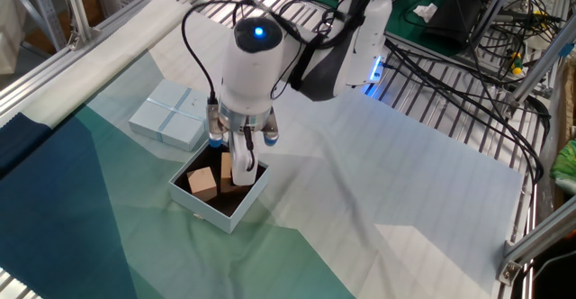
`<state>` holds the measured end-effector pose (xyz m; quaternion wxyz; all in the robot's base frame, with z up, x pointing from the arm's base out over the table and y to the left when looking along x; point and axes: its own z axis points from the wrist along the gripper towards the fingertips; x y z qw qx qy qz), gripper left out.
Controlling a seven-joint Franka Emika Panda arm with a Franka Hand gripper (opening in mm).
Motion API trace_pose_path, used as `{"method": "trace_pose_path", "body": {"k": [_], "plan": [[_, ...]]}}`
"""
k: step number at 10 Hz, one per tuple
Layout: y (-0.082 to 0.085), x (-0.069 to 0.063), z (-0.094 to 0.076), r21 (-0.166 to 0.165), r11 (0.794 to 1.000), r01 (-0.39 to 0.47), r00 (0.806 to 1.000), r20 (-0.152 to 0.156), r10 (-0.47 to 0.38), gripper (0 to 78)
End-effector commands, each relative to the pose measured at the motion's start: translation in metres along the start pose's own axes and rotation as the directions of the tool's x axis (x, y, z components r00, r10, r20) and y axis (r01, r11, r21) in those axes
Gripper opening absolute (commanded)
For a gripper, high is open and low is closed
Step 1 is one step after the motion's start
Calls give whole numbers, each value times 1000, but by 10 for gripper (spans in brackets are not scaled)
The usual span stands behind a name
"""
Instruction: Take everything out of the gift box
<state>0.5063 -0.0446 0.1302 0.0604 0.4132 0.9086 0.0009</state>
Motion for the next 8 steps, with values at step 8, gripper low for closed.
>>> {"method": "trace_pose_path", "body": {"k": [8], "plan": [[9,11,-59,-4,997,76,997,0,-76,13]]}}
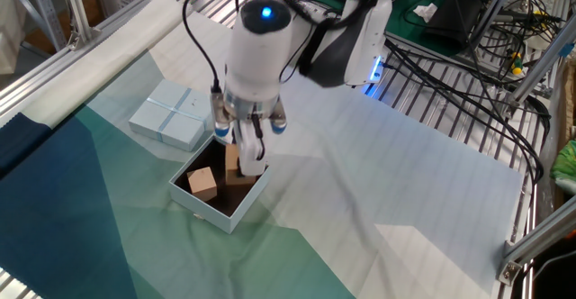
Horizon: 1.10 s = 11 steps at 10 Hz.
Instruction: Take everything out of the gift box
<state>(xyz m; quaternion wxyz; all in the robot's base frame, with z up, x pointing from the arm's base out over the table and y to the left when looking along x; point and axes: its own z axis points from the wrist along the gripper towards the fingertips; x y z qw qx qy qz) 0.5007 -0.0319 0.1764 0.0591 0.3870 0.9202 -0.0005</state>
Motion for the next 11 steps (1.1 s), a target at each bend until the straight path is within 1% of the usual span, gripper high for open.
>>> {"method": "trace_pose_path", "body": {"k": [1,2,4,5,6,8,9,11], "plan": [[3,5,-16,-8,999,31,1000,5,-31,13],[4,6,-19,-11,999,37,999,3,-37,13],[12,18,-31,-16,999,32,999,-3,-32,13],[15,21,-34,-14,999,31,999,-5,-32,13],[23,28,-42,-26,999,34,999,-19,-35,13],[31,36,-50,-36,998,43,998,-35,-45,13],[34,41,-52,-38,999,35,999,-39,-37,13],[39,53,-48,-38,999,18,999,-36,-20,13]]}}
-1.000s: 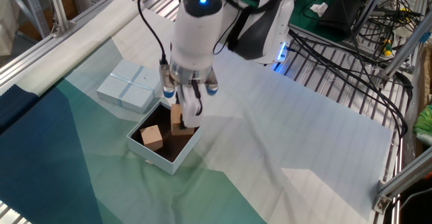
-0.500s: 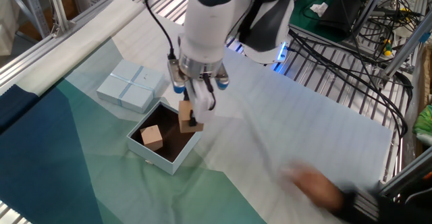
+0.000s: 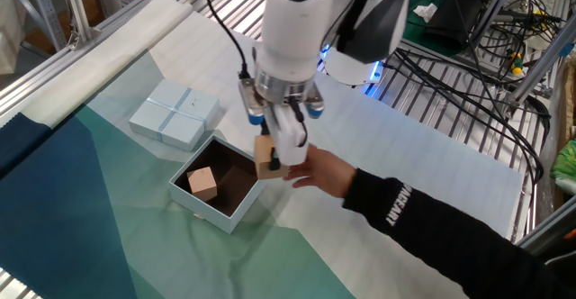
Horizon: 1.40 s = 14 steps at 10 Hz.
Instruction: Take everything out of the gift box
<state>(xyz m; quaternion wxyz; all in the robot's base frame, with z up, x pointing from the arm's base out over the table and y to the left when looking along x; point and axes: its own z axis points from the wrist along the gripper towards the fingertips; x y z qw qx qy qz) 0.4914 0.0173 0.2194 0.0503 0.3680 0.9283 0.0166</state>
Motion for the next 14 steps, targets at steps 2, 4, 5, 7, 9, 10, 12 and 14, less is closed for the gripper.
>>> {"method": "trace_pose_path", "body": {"k": [2,4,5,7,9,10,12,14], "plan": [[15,23,2,-14,1000,-28,1000,-8,27,13],[18,29,2,-3,1000,-30,999,-12,30,13],[18,29,2,-3,1000,-30,999,-12,30,13],[20,31,4,-3,999,-46,999,-12,46,13],[20,33,6,-4,999,-54,998,-13,54,13],[21,33,6,-4,998,-56,998,-14,56,774],[21,33,6,-4,998,-56,998,-14,56,774],[21,33,6,-4,998,-56,998,-14,56,774]]}}
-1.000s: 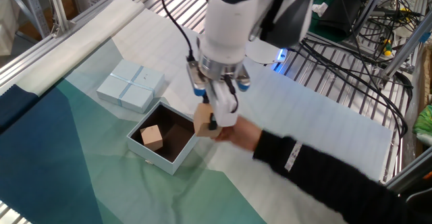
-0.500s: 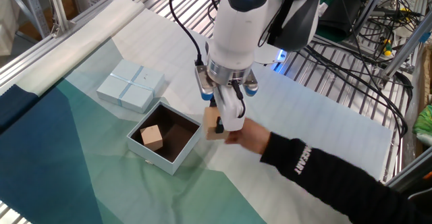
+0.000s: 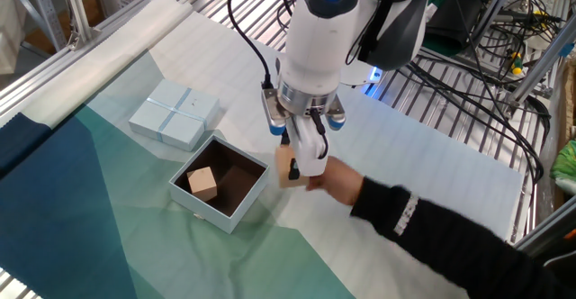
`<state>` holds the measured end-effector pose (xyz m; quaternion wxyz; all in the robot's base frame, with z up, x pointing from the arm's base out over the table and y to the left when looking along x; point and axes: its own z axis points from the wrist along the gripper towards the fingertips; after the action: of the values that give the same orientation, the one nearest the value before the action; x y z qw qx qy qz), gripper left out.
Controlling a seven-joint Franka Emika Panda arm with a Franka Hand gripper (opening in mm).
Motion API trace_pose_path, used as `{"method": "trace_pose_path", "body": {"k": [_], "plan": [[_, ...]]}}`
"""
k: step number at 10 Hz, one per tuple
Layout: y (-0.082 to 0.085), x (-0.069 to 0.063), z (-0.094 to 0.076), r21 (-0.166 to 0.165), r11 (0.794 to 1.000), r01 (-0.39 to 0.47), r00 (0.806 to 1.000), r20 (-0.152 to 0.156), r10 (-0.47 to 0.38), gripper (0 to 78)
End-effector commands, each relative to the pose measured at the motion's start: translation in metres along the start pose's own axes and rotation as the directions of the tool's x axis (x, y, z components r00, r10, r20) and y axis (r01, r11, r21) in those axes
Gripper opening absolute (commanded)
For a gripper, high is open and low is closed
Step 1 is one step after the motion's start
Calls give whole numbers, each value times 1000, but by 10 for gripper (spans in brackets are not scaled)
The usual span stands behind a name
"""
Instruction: Take everything out of the gift box
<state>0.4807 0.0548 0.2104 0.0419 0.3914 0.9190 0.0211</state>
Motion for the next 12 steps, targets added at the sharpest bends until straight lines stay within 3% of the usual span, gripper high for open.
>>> {"method": "trace_pose_path", "body": {"k": [1,12], "plan": [[1,-1,-1,-5,1000,-5,1000,3,5,774],[1,-4,-2,3,1000,7,1000,21,-7,774]]}}
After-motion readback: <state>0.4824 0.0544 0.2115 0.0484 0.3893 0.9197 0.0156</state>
